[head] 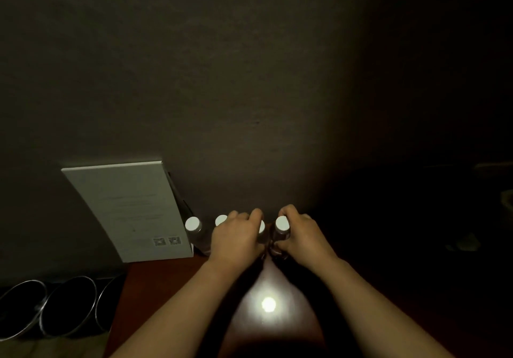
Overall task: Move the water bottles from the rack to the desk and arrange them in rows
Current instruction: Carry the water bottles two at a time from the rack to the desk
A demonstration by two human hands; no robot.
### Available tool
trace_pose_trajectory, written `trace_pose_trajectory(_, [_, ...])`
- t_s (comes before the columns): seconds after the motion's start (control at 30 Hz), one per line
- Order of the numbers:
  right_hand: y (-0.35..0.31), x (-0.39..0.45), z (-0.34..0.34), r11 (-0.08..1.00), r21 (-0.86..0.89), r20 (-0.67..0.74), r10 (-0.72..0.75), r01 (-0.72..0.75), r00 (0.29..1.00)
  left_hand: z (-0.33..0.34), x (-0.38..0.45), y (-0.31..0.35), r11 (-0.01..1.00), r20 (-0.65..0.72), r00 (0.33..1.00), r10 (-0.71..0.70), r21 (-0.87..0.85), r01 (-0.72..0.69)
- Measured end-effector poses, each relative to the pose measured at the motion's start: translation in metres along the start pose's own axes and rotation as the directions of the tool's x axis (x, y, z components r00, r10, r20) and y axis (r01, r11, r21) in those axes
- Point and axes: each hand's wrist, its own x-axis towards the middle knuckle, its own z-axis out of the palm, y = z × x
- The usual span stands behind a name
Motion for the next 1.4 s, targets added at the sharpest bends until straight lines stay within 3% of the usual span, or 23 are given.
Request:
trace_pose_trajectory(0.4, [0.009,0.023,0.014,0.999,0.029,0.016,-0.04,0.039,0.999,0.016,0.013,-0.004,0.996,0.028,0.997,-0.069,0.056,0.067])
trace_pose_trajectory(0.87, [0.001,0.024,0.012,0.994,-0.094,0.085,-0.044,0.052,0.995,0.011,0.017,-0.004,0.99,0.053,0.991,-0.124,0.078,0.119])
trace_pose_trajectory(1.03, [-0.008,0.01,-0.002,0.991,-0.125,0.016,-0.05,0.052,0.999,-0.012,0.008,-0.001,0.991,0.019,0.991,-0.133,0.027,0.132])
trace_pose_trajectory(1.27, [-0.057,-0.043,-0.037,0.952,-0.26,-0.122,-0.197,0.16,0.973,-0.053,-0.038,-0.011,0.987,-0.027,0.986,-0.162,-0.025,0.161])
trace_pose_trajectory(1.4, [-0.1,-0.077,-0.04,0.912,-0.351,-0.066,-0.253,0.215,0.965,-0.08,-0.08,-0.027,0.981,-0.026,0.983,-0.18,-0.081,0.178])
